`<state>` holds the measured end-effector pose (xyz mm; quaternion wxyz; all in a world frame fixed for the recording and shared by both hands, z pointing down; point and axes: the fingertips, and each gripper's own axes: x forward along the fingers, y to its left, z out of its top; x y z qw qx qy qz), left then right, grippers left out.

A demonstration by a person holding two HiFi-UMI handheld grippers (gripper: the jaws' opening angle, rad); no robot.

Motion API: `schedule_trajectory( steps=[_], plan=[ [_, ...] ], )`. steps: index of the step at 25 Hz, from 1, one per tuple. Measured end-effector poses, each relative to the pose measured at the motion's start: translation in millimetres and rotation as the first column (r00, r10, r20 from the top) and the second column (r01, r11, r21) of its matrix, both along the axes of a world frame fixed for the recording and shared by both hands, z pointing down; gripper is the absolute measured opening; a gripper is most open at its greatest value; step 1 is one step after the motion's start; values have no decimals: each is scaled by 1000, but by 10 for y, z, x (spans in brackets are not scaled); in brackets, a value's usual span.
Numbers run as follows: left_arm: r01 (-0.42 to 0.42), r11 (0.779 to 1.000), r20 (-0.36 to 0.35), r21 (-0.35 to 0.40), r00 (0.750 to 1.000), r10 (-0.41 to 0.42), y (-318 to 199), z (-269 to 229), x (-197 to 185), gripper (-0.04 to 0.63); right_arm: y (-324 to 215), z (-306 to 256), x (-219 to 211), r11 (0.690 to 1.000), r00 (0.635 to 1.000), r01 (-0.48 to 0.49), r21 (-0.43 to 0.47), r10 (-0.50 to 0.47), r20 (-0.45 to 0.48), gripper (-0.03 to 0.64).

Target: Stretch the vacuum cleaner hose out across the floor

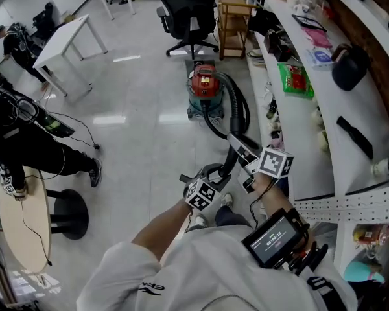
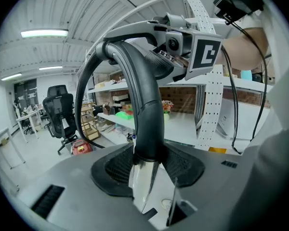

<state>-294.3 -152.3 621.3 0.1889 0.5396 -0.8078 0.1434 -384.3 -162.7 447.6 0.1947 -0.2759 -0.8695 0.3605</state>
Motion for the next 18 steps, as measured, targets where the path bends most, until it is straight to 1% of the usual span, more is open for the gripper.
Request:
schedule_trajectory(
  steps=[6,11,18],
  plan=[
    [0,1000,-9,8,1000,0,301,48,401,177,327,82,398,1000,1000,7,15,-6,-11,175],
    [23,1000,-12,9,1000,-22,457,60,649,176,548,100,651,999,999,47,16,-46,-14,175],
    [64,998,-6,-6,998,-64,459,57,920,176,543,91,934,997,997,80,3,-80,-9,175]
  ],
)
